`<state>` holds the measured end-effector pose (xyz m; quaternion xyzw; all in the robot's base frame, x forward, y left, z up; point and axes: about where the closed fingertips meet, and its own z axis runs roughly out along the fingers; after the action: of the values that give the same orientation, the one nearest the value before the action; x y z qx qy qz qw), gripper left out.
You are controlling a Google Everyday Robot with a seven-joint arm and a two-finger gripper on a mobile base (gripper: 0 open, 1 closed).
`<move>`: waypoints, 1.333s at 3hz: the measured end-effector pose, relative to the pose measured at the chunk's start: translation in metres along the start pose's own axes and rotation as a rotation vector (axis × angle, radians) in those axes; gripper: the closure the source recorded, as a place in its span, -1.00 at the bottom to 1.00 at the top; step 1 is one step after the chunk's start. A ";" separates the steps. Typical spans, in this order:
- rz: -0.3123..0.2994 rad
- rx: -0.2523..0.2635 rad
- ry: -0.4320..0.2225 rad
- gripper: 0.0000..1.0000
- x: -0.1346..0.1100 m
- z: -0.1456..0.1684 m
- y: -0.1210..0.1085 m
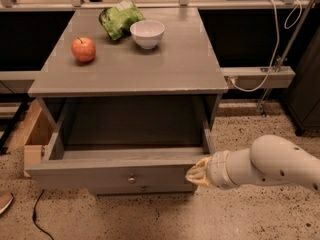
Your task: Close top drawer
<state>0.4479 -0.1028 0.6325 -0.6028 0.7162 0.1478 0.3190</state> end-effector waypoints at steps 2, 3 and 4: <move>-0.044 0.102 -0.024 1.00 -0.021 0.018 -0.042; -0.057 0.097 -0.089 1.00 -0.039 0.042 -0.095; -0.057 0.097 -0.089 1.00 -0.039 0.042 -0.095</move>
Offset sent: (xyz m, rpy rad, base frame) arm 0.0828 0.0241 0.0180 0.0168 -0.1826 -0.0562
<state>0.5530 -0.0693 0.6424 -0.5998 0.6901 0.1304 0.3834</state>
